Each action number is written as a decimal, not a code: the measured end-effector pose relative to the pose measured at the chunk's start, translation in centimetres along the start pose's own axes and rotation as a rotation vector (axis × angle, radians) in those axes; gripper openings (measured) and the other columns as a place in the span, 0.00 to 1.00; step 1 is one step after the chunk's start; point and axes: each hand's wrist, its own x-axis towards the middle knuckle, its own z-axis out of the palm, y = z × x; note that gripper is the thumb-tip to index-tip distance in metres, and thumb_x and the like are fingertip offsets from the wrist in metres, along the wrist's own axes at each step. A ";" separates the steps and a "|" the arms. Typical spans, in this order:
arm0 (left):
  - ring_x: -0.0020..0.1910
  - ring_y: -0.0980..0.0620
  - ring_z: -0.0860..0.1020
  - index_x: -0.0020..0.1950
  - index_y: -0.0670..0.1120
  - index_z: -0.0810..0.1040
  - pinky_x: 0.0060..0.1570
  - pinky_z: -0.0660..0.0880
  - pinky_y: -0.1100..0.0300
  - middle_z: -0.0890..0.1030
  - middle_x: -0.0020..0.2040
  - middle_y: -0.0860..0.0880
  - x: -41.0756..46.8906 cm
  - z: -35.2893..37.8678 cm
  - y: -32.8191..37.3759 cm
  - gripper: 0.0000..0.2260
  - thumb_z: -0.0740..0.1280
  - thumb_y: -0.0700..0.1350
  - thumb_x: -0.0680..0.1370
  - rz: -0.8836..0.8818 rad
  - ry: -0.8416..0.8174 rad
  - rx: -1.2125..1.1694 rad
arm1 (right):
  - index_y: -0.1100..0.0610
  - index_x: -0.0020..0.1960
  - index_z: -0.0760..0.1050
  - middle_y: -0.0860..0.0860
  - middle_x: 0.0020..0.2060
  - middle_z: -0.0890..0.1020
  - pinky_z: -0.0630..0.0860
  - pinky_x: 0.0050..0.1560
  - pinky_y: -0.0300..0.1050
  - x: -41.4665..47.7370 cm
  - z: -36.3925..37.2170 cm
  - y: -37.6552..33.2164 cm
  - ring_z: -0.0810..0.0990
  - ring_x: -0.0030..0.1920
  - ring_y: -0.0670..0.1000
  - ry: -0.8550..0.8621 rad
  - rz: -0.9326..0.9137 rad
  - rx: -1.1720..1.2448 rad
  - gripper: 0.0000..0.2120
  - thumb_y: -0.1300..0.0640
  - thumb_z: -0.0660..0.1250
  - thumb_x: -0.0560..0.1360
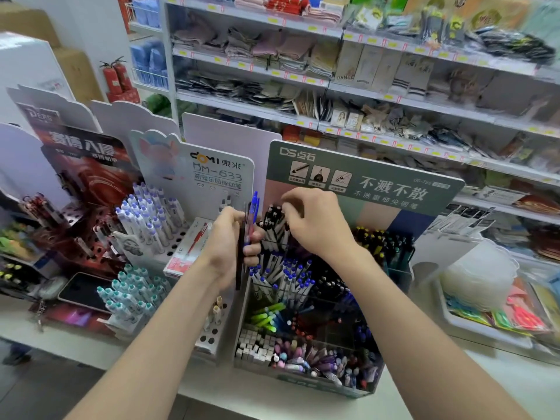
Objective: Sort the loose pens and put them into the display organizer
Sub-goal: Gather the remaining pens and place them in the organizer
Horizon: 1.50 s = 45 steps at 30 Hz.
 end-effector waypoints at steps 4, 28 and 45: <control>0.31 0.52 0.59 0.56 0.45 0.70 0.34 0.52 0.55 0.69 0.37 0.49 -1.1 0.5 -0.6 0.13 0.49 0.49 0.85 -0.031 -0.111 0.082 | 0.49 0.59 0.86 0.42 0.45 0.86 0.78 0.45 0.33 -2.5 -0.5 -1.1 0.82 0.43 0.40 0.029 0.133 0.287 0.12 0.44 0.71 0.82; 0.47 0.47 0.88 0.61 0.43 0.77 0.51 0.85 0.49 0.87 0.56 0.46 -3.1 8.5 -9.5 0.15 0.52 0.48 0.90 -0.129 -0.109 0.636 | 0.49 0.60 0.72 0.45 0.42 0.80 0.77 0.43 0.47 -18.3 -1.2 11.2 0.79 0.41 0.46 0.124 0.179 0.109 0.07 0.59 0.65 0.85; 0.54 0.42 0.88 0.58 0.42 0.78 0.61 0.82 0.40 0.81 0.67 0.43 -2.8 9.5 -11.2 0.16 0.53 0.48 0.90 -0.240 -0.127 0.516 | 0.58 0.60 0.80 0.49 0.49 0.83 0.78 0.53 0.42 -19.1 -0.6 13.1 0.80 0.49 0.47 0.385 0.149 0.102 0.08 0.65 0.70 0.82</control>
